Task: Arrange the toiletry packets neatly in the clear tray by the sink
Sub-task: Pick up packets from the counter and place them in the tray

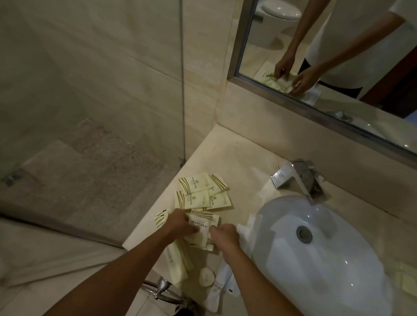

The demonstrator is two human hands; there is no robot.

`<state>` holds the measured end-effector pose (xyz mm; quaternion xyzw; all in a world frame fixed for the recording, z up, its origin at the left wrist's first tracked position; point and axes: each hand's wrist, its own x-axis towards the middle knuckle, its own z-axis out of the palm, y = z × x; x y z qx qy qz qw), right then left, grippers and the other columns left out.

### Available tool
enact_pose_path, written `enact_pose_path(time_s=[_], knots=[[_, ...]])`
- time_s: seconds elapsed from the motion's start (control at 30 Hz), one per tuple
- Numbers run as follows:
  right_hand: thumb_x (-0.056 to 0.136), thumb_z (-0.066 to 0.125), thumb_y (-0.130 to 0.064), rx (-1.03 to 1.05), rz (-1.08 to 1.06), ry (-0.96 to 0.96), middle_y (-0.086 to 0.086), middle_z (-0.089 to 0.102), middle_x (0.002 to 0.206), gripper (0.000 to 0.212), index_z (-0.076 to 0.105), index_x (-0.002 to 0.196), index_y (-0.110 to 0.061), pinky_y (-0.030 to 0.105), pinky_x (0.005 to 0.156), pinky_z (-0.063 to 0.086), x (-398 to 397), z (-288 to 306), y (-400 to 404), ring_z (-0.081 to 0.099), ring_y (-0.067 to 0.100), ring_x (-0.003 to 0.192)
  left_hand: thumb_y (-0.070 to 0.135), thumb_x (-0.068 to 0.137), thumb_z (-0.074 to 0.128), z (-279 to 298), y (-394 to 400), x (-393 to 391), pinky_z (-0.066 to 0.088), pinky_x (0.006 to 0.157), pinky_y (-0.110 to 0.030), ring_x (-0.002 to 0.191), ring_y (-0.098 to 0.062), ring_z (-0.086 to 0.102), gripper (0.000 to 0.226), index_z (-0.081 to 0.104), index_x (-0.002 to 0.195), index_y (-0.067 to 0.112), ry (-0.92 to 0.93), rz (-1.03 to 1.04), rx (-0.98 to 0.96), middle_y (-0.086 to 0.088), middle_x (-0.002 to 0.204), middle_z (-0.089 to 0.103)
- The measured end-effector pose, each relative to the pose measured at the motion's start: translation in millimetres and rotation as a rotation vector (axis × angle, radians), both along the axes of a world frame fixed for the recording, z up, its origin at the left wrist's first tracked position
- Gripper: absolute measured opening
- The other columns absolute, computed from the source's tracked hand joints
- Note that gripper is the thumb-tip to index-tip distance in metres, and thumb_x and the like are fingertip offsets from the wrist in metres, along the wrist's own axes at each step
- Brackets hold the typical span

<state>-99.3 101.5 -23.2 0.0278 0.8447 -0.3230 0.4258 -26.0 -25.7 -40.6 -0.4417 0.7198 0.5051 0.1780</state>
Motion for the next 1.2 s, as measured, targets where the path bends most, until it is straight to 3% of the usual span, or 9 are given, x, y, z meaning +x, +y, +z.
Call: enact_pose_path(time_s=[0.1, 0.2, 0.3, 0.37, 0.53, 0.7, 0.9, 1.0, 1.2], knots=[[0.086, 0.054, -0.019, -0.013, 0.014, -0.031, 0.007, 0.069, 0.092, 0.018, 0.068, 0.09, -0.009, 0.022, 0.054, 0.043, -3, 4, 6, 0.062, 0.023, 0.083, 0.018, 0.08, 0.075, 0, 0, -1, 0.036, 0.034, -0.012, 0.058, -0.008, 0.054, 0.021, 0.069, 0.093, 0.002, -0.006, -0.007, 0.07, -0.003, 0.078, 0.062], [0.086, 0.055, -0.02, -0.003, 0.04, -0.029, 0.001, 0.061, 0.076, 0.019, 0.057, 0.067, -0.015, 0.025, 0.065, 0.044, -9, 6, 17, 0.06, 0.023, 0.079, 0.019, 0.081, 0.075, 3, 0, -1, 0.036, 0.037, -0.017, 0.05, -0.009, 0.049, 0.014, 0.068, 0.081, 0.006, -0.013, -0.021, 0.138, -0.002, 0.066, 0.059], [0.086, 0.055, -0.024, 0.027, 0.096, 0.029, 0.001, 0.059, 0.072, 0.025, 0.05, 0.062, -0.018, 0.024, 0.059, 0.041, -16, 15, 30, 0.058, 0.02, 0.073, 0.021, 0.081, 0.074, 11, 1, -1, 0.036, 0.041, -0.019, 0.047, -0.009, 0.046, 0.023, 0.071, 0.09, 0.0, -0.025, -0.079, 0.24, -0.003, 0.065, 0.059], [0.085, 0.054, -0.026, 0.038, 0.135, 0.087, -0.002, 0.051, 0.061, 0.033, 0.042, 0.055, -0.019, 0.024, 0.05, 0.034, -22, 23, 41, 0.05, 0.014, 0.059, 0.019, 0.082, 0.073, 16, 3, -5, 0.037, 0.042, -0.018, 0.047, -0.008, 0.046, 0.026, 0.071, 0.1, 0.0, -0.024, -0.109, 0.279, -0.002, 0.065, 0.059], [0.087, 0.053, -0.026, 0.063, 0.102, 0.224, -0.002, 0.034, 0.051, 0.042, 0.032, 0.052, -0.018, 0.026, 0.046, 0.027, -43, 46, 79, 0.036, 0.011, 0.046, 0.022, 0.084, 0.071, 30, 21, -32, 0.035, 0.047, -0.023, 0.055, -0.011, 0.046, 0.02, 0.073, 0.092, 0.004, 0.028, -0.196, 0.299, -0.005, 0.072, 0.06], [0.089, 0.05, -0.03, 0.08, -0.002, 0.261, -0.001, 0.049, 0.06, 0.036, 0.043, 0.057, -0.015, 0.027, 0.053, 0.037, -66, 65, 136, 0.051, 0.014, 0.059, 0.032, 0.084, 0.068, 45, 64, -76, 0.04, 0.053, -0.021, 0.064, -0.012, 0.05, 0.029, 0.071, 0.1, 0.008, 0.047, -0.355, 0.219, 0.0, 0.078, 0.062], [0.092, 0.051, -0.032, 0.097, -0.169, 0.275, 0.002, 0.059, 0.077, 0.027, 0.059, 0.074, -0.013, 0.018, 0.044, 0.035, -91, 75, 228, 0.05, 0.004, 0.056, 0.028, 0.088, 0.063, 56, 143, -124, 0.04, 0.052, -0.02, 0.064, -0.013, 0.053, 0.021, 0.071, 0.096, 0.011, 0.13, -0.505, 0.251, 0.001, 0.076, 0.064], [0.089, 0.053, -0.032, 0.116, -0.247, 0.29, 0.006, 0.062, 0.077, 0.029, 0.061, 0.073, -0.01, 0.021, 0.047, 0.037, -101, 75, 279, 0.054, 0.011, 0.06, 0.026, 0.088, 0.064, 62, 192, -145, 0.04, 0.054, -0.024, 0.062, -0.014, 0.053, 0.011, 0.07, 0.085, 0.017, 0.16, -0.565, 0.245, 0.0, 0.071, 0.062], [0.088, 0.052, -0.032, 0.135, -0.346, 0.339, 0.007, 0.056, 0.068, 0.032, 0.056, 0.067, -0.008, 0.029, 0.054, 0.035, -123, 81, 374, 0.054, 0.023, 0.069, 0.019, 0.089, 0.061, 76, 292, -184, 0.038, 0.051, -0.021, 0.068, -0.011, 0.052, 0.015, 0.061, 0.102, 0.01, 0.186, -0.596, 0.219, 0.001, 0.084, 0.059]])
